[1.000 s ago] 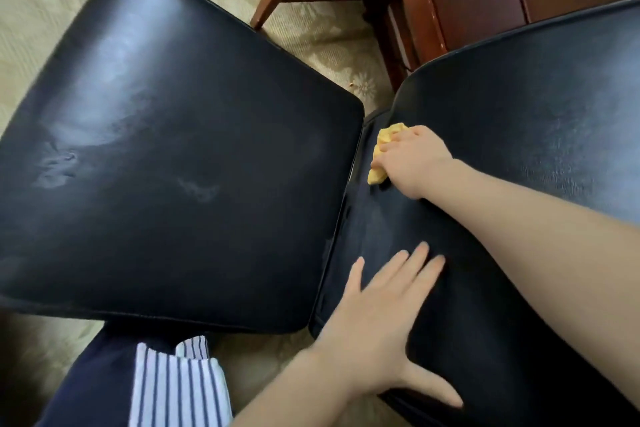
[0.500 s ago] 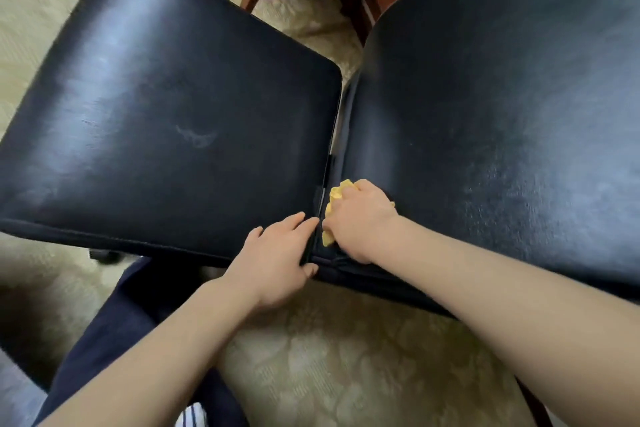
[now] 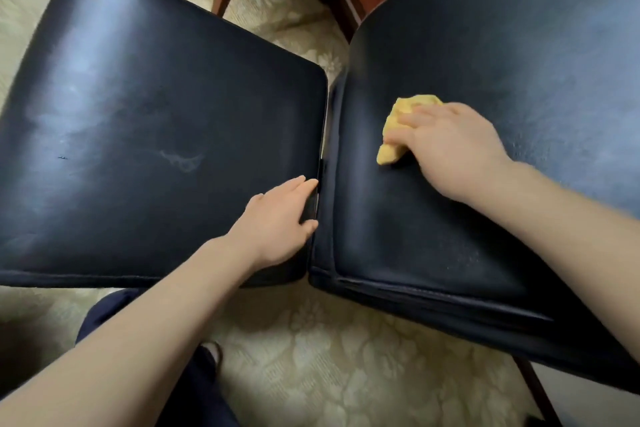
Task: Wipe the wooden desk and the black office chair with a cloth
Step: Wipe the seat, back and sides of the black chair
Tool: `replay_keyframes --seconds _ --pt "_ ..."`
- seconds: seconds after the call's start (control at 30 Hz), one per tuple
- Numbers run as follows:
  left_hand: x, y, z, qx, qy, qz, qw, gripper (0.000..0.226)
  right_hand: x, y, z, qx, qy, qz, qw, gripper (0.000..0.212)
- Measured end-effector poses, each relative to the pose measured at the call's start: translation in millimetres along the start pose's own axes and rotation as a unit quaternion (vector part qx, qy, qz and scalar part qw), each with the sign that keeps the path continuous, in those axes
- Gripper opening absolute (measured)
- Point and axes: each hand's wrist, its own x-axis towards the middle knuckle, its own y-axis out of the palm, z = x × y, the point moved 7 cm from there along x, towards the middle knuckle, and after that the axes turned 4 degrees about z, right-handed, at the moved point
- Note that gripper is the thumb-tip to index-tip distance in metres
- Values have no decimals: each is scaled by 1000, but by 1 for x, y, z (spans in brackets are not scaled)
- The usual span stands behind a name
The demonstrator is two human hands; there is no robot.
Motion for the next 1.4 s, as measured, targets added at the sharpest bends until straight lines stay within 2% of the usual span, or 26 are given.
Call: replay_keyframes --seconds 0.1,0.23,0.37,0.5,0.63,0.7,0.9,1.0,1.1,1.23,1.4 --pt "11 -17 6 -16 5 -1 1000 68 45 -7 -23 -6 59 -3 998 32" --pt "29 -32 15 -81 20 21 996 88 110 -9 -32 -36 76 1 996 31" --pt "56 -44 31 -69 18 34 997 94 174 -1 -29 -107 63 15 992 30" --pt "86 -51 50 -77 13 32 996 84 227 26 -13 -193 78 87 974 34" --pt "102 -53 61 -68 24 13 997 76 249 68 13 -317 71 191 926 40" --pt "106 -51 67 -75 26 11 997 72 250 93 25 -328 67 238 912 36" --pt "102 -40 73 -57 23 20 998 67 215 134 56 -325 24 308 894 30" --pt "98 -38 68 -53 24 14 998 64 174 151 84 -320 -48 341 883 17" --pt "91 -33 65 -50 22 6 999 62 128 167 112 -324 -94 370 866 33" --pt "77 -21 58 -70 11 2 998 57 70 177 147 -304 -191 387 849 36" --pt "59 7 39 -118 13 40 992 59 17 156 170 -224 -273 370 859 39"
